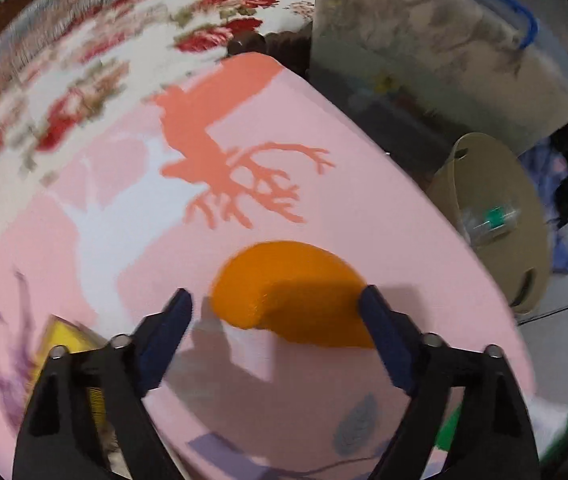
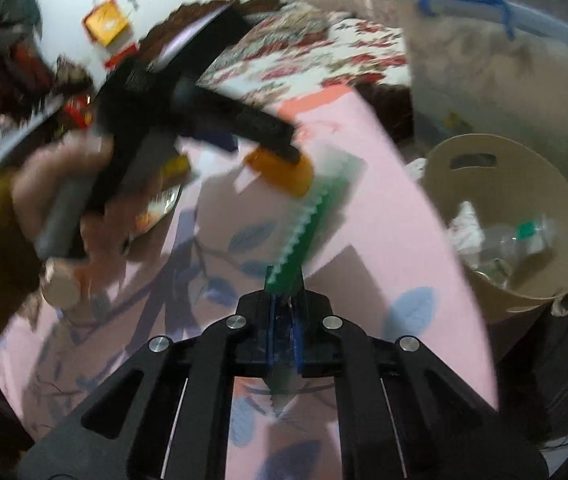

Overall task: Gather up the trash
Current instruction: 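Close the left gripper on the orange peel while the right holds the wrapper, then carry peel and wrapper over the beige bin and open both grippers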

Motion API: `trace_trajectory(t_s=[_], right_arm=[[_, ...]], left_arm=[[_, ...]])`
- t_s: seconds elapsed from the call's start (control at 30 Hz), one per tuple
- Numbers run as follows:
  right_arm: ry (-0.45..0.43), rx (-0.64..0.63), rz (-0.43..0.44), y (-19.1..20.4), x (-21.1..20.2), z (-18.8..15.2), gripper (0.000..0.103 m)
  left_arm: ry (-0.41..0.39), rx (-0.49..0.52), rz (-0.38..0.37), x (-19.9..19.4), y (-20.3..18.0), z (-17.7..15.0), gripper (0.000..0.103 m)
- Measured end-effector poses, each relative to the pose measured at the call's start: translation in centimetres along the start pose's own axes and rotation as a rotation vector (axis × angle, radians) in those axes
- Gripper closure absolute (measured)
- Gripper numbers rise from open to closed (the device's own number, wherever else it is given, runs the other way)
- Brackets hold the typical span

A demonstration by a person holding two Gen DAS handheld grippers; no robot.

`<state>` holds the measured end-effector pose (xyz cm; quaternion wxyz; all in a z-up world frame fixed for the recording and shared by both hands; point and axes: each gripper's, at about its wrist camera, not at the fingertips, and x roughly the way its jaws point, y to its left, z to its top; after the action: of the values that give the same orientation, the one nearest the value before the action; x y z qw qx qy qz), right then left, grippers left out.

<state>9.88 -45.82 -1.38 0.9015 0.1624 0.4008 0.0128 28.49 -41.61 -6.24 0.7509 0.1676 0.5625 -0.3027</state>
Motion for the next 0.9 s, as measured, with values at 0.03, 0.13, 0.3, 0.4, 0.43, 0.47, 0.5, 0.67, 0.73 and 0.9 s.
trace_trajectory(t_s=[0.03,0.13,0.3,0.4,0.43,0.47,0.5,0.67,0.73,0.9], right_arm=[[-0.013,0.017,0.006,-0.8,-0.5,0.3,0.094],[-0.045,0.039,-0.012,-2.1,-1.1,1.3,0.094],[-0.094,0.105,-0.102,-6.8,-1.8,2.9,0.094],[-0.093,0.155,-0.161,-10.4,-1.7,3.3,0.094],[-0.088,0.171,-0.173,-11.4,-1.5,3.3,0.094],[-0.079,0.191,-0.172,-12.5,-1.4,3.4,0.094],[-0.069,0.208,-0.159,-13.4,-1.1,3.5,0.094],[0.006,0.271,-0.086,-16.6,1.3,4.5,0.091],[0.044,0.311,-0.067,-17.5,2.0,4.7,0.09],[0.054,0.356,-0.038,-17.9,1.1,4.1,0.022]], left_arm=[[0.0,-0.015,-0.035,-0.1,0.2,-0.1,0.047],[0.0,-0.041,-0.112,-0.6,0.2,-0.1,0.073],[0.01,-0.04,-0.17,-1.0,-1.5,-0.1,0.088],[0.005,-0.038,-0.217,-1.4,-3.0,0.0,0.088],[0.005,-0.038,-0.24,-1.6,-3.6,0.1,0.088],[0.007,-0.036,-0.261,-1.8,-4.2,0.3,0.088],[0.007,-0.023,-0.29,-2.0,-5.3,0.6,0.088],[-0.007,0.05,-0.354,-2.5,-11.1,2.0,0.086],[-0.028,0.065,-0.368,-2.6,-13.6,2.6,0.073],[-0.044,0.076,-0.336,-2.0,-17.0,3.1,0.047]])
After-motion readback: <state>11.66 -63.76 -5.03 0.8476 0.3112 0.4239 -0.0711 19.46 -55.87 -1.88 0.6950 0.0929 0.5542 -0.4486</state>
